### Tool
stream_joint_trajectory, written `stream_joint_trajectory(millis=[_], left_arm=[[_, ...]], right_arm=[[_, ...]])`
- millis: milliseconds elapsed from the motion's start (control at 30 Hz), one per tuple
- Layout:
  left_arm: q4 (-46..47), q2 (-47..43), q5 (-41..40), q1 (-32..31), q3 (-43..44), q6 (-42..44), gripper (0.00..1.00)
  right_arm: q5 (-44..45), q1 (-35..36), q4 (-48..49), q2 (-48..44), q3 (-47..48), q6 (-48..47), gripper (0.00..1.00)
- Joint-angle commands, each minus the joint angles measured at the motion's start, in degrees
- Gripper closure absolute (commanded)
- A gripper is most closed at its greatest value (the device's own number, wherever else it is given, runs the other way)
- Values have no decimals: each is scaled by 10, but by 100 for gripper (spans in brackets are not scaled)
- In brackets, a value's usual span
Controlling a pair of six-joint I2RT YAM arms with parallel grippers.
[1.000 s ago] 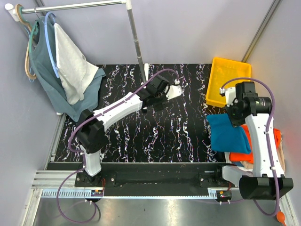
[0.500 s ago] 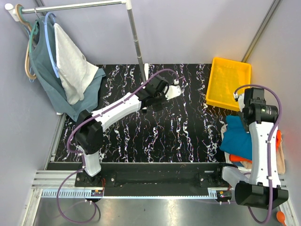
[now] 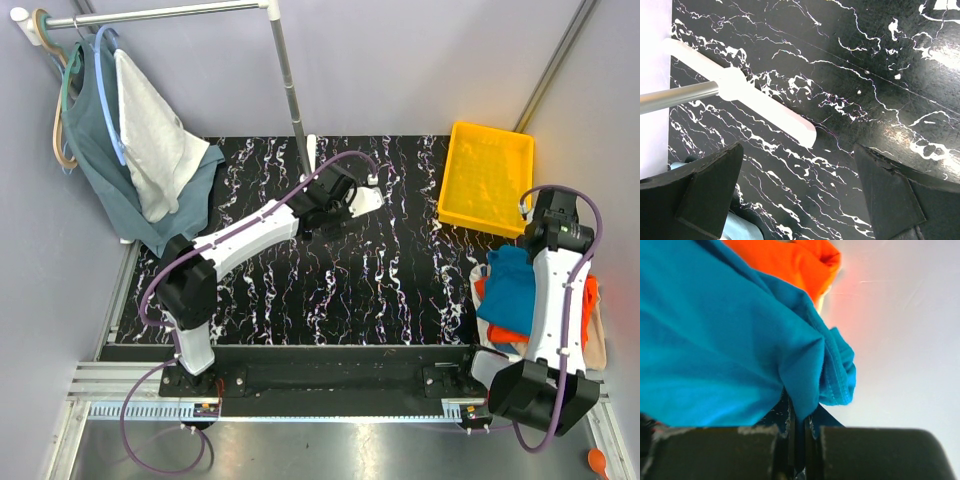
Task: Fold and stack the t-shirts
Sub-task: Neatly place the folded tshirt to the corner
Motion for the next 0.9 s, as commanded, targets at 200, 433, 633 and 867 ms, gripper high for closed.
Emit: stream_joint_trajectory(millis=[200, 433, 633, 867], left_arm=[[39, -46, 24, 0, -20, 10, 1], [45, -51, 27, -1, -35, 16, 1], [52, -51, 37, 0, -44, 11, 1], [54, -46, 36, 0, -45, 11, 1]], right_arm=[[79, -52, 147, 44, -67, -82, 100], [91, -103, 225, 89, -103, -121, 100], [89, -125, 273, 116, -122, -137, 100], [100, -128, 331, 154, -134, -145, 100]])
